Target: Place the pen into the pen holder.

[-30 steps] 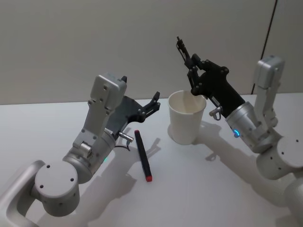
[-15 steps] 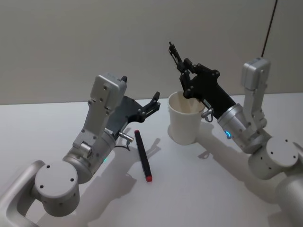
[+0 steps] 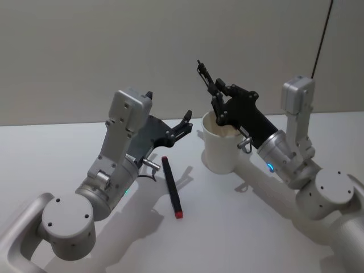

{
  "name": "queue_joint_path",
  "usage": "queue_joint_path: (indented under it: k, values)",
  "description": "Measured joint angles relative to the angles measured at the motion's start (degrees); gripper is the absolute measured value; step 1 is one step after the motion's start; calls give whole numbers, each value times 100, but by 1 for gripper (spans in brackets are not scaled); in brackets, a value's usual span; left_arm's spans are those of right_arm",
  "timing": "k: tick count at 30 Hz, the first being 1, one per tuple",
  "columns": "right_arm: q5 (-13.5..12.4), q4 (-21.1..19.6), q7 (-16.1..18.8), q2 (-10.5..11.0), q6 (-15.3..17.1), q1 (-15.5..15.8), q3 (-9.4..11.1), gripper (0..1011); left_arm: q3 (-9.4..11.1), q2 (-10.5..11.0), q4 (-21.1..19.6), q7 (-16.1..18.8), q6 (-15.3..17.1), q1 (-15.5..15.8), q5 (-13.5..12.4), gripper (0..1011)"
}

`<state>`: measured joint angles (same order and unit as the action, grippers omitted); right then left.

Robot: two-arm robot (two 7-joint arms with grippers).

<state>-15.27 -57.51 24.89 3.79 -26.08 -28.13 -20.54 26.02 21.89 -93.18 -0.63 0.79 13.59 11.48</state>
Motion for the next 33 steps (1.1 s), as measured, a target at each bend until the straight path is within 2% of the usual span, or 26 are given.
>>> queue_joint_path:
  k: [15,21,22,25,28,29,32,33]
  values:
    - [111,6,44,5,-1,58,-38,135,0,0,0,0,0,0,0,1001]
    - [135,1,49,7,-2,70,-47,293,0,0,0,0,0,0,0,1001]
    - [138,0,50,8,-2,72,-48,352,0,0,0,0,0,0,0,1001]
    - [143,-2,52,9,-2,75,-50,411,0,0,0,0,0,0,0,1001]
    - [149,-3,53,10,-2,78,-51,527,0,0,0,0,0,0,0,1001]
    - [150,-4,54,10,-2,78,-52,527,0,0,0,0,0,0,0,1001]
    - [156,-6,57,12,-2,80,-54,668,0,0,0,0,0,0,0,1001]
    - [157,-6,57,11,-2,80,-54,687,0,0,0,0,0,0,0,1001]
